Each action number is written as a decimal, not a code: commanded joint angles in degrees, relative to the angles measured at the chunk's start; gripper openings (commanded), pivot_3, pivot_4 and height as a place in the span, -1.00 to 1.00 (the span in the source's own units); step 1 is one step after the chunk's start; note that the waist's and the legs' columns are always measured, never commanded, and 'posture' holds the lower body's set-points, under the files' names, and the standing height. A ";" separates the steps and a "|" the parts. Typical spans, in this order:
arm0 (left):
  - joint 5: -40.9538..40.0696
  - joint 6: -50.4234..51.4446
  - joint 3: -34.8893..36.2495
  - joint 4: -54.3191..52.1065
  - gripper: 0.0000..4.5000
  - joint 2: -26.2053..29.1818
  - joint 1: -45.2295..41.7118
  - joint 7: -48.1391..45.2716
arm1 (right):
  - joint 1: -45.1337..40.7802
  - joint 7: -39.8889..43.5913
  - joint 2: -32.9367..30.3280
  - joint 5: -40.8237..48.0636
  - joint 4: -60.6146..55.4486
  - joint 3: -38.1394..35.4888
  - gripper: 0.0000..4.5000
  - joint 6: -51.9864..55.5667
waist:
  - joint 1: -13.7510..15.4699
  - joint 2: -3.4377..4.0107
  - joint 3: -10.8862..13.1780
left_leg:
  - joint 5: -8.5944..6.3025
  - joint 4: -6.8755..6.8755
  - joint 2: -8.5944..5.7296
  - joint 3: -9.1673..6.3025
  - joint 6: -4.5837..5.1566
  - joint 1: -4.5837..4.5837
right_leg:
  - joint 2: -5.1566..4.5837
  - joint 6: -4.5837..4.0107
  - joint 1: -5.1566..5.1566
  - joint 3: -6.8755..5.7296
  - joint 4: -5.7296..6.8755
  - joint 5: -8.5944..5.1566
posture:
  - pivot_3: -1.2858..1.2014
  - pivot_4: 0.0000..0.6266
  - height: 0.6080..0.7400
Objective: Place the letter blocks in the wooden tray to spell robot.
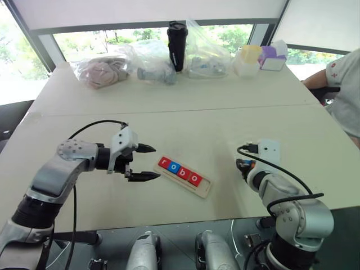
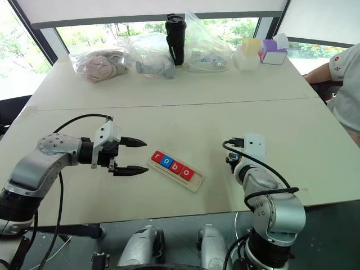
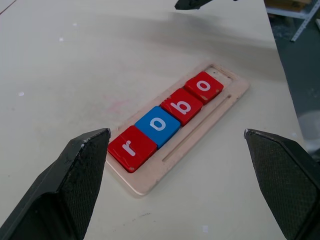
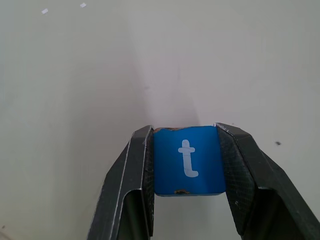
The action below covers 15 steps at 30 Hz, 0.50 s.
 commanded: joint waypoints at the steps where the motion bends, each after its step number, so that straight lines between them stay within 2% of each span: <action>1: 0.19 -1.17 0.10 -0.37 1.00 -0.29 -1.20 -0.47 | -0.64 -1.44 2.23 -1.21 -2.75 1.10 -0.45 1.23 | -0.03 0.00 0.00 | 0.00 -0.03 0.00 0.00 0.00 0.00 | 0.01 0.00 -0.01 0.00 0.00 0.00 | 0.03 -0.52 1.00; 6: 0.53 -1.18 0.27 0.07 1.00 -0.52 -1.44 -0.40 | -0.34 -1.68 3.59 -2.10 -2.40 1.74 -0.45 2.35 | -0.13 0.00 0.00 | 0.00 -0.05 0.00 0.00 0.00 0.00 | 0.02 0.00 -0.02 0.00 0.00 0.00 | 0.03 -0.52 1.00; 7: 0.56 -1.16 0.30 0.11 1.00 -0.55 -1.46 -0.36 | -0.34 -1.60 3.76 -2.14 -2.33 1.66 0.02 2.32 | -0.13 0.00 0.00 | 0.00 -0.05 0.00 0.00 0.00 0.00 | 0.02 0.00 -0.02 0.00 0.00 0.00 | 0.03 -0.52 1.00; 9: 0.61 -1.15 0.34 0.18 1.00 -0.59 -1.46 -0.29 | -0.40 -1.19 3.63 -2.11 -2.07 1.41 0.35 2.15 | -0.13 0.00 0.00 | 0.00 -0.05 0.00 0.00 0.00 0.00 | 0.02 0.00 -0.02 0.00 0.00 0.00 | 0.03 -0.52 1.00; 11: 0.64 -1.10 0.35 0.31 1.00 -0.62 -1.42 -0.22 | -0.73 0.08 1.25 -1.68 -1.81 2.27 0.86 0.96 | -0.16 0.00 0.00 | 0.00 -0.05 0.01 -0.01 0.00 0.00 | 0.02 0.00 -0.03 0.00 0.00 -0.01 | 0.03 -0.52 1.00; 12: 0.66 -1.10 0.34 0.36 1.00 -0.64 -1.40 -0.19 | -0.83 0.49 0.42 -1.60 -1.77 2.63 0.97 0.47 | -0.17 0.00 0.00 | 0.00 -0.05 0.01 -0.01 0.00 0.00 | 0.02 0.00 -0.03 0.00 0.00 -0.01 | 0.03 -0.52 1.00; 15: 0.92 -1.21 0.26 0.44 1.00 -0.24 -0.88 -0.48 | -1.53 4.69 -11.03 -1.55 -4.12 7.87 0.97 -6.56 | -0.18 0.02 0.02 | 0.00 -0.05 0.00 0.01 0.00 -0.02 | 0.00 0.00 -0.05 0.01 -0.01 -0.01 | 0.03 -0.52 1.00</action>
